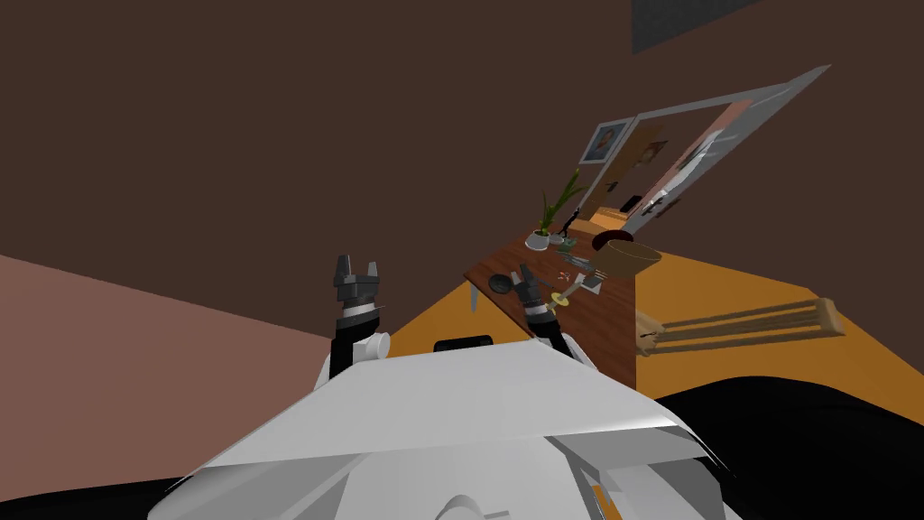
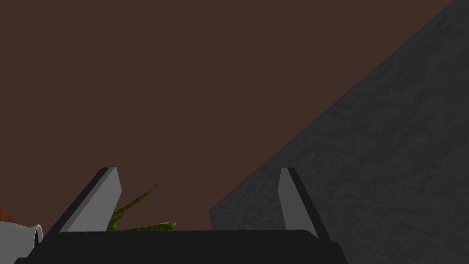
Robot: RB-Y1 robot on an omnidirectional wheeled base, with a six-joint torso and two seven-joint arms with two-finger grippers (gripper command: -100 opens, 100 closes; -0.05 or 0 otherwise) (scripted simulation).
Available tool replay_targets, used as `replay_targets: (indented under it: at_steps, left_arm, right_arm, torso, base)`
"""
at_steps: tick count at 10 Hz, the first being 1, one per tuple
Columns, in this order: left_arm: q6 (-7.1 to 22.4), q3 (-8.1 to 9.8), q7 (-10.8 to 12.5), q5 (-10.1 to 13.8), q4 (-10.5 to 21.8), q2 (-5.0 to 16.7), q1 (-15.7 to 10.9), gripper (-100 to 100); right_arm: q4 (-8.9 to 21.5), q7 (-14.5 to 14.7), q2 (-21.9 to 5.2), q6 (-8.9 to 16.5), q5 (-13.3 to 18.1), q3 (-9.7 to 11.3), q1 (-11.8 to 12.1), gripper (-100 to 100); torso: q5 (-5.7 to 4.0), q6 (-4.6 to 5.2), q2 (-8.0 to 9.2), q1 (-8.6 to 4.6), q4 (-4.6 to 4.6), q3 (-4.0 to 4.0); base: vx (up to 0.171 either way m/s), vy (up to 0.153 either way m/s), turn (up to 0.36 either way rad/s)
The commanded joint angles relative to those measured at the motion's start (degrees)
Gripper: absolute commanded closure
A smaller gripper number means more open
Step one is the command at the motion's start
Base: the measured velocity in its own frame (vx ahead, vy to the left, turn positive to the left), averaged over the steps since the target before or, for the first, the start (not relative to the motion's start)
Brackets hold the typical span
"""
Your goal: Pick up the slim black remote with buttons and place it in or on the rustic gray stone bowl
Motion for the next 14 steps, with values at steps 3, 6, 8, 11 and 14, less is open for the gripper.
replay_targets:
  at_steps: [3, 6, 8, 11, 14]
  left_arm:
    - [0.00, 0.01, 0.00, 0.00, 0.00, 0.00, 0.01, 0]
    - [0.00, 0.01, 0.00, 0.00, 0.00, 0.00, 0.01, 0]
    - [0.00, 0.00, 0.00, 0.00, 0.00, 0.00, 0.00, 0]
    - [0.00, 0.01, 0.00, 0.00, 0.00, 0.00, 0.01, 0]
    - [0.00, 0.01, 0.00, 0.00, 0.00, 0.00, 0.01, 0]
  right_arm:
    - [5.74, 1.30, -5.88, 0.74, 3.09, 0.11, 1.50, -100]
    - [10.54, 2.40, -10.41, 1.10, 5.87, 0.34, 2.79, -100]
    - [13.47, 2.97, -12.77, 1.28, 7.36, 0.51, 3.47, -100]
    - [19.07, 4.14, -17.39, 1.60, 10.53, 0.95, 4.88, -100]
    - [21.68, 4.73, -19.69, 1.75, 12.20, 1.24, 5.59, -100]
  torso:
    - [0.01, 0.03, -0.05, -0.02, -0.01, -0.03]
    - [0.01, 0.03, -0.02, -0.02, 0.00, -0.01]
    - [0.02, 0.01, -0.03, 0.05, -0.01, -0.02]
    - [0.00, 0.03, 0.00, -0.07, 0.00, 0.00]
    - [0.00, 0.02, -0.03, -0.05, 0.00, -0.01]
  base:
    - [0.042, 0.060, 0.097]
    - [0.038, 0.060, 0.123]
    - [0.043, 0.064, 0.124]
    - [0.039, 0.045, 0.103]
    - [0.040, 0.040, 0.087]
